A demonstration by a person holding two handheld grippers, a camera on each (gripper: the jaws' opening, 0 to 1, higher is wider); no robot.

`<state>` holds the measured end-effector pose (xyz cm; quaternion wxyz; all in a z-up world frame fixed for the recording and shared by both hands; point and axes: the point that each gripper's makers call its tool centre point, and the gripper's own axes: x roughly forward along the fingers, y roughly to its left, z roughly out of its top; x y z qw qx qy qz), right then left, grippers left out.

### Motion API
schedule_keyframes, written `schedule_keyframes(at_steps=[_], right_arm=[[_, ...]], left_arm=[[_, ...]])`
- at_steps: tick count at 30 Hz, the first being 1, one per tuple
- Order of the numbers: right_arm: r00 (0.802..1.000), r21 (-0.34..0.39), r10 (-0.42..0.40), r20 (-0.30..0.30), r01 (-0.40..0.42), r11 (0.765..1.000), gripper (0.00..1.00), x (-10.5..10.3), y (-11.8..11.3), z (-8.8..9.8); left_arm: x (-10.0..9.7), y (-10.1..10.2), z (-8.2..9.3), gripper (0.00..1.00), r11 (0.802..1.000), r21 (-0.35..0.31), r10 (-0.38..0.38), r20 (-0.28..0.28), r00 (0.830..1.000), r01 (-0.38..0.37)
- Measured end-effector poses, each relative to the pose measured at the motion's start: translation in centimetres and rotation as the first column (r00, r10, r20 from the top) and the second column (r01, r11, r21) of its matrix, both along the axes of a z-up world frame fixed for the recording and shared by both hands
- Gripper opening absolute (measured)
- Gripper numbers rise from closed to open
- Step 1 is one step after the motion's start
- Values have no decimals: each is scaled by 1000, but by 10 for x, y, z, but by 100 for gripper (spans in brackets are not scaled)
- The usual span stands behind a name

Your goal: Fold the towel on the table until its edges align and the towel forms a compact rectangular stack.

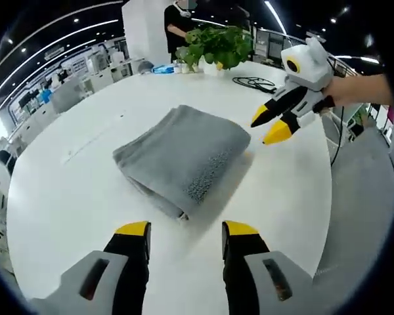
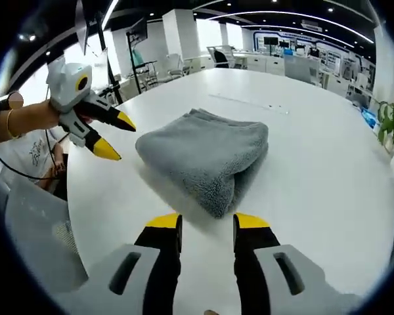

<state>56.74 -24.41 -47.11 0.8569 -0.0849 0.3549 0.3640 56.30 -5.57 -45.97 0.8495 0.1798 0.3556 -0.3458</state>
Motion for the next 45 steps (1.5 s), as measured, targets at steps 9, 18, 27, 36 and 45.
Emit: schedule_keyframes(at_steps=[9, 18, 27, 36, 45], right_arm=[[1000, 12, -22, 11, 21, 1000, 34, -16, -8, 8], [1000, 23, -19, 5, 19, 1000, 37, -42, -12, 10], [999, 50, -29, 16, 28, 998, 38, -70, -20, 17], [998, 88, -49, 31, 46, 995, 50, -102, -23, 21], [997, 88, -70, 43, 66, 994, 72, -122, -19, 27]], left_arm=[[-25, -5, 3, 52, 998, -64, 21, -16, 1000, -22], [-51, -4, 6, 54, 990, -120, 66, -27, 997, -69], [-74, -2, 17, 59, 966, -216, 147, 25, 989, -138], [-92, -7, 29, 72, 917, -332, 256, 62, 965, -222], [-94, 0, 37, 90, 907, -354, 277, 93, 956, -228]])
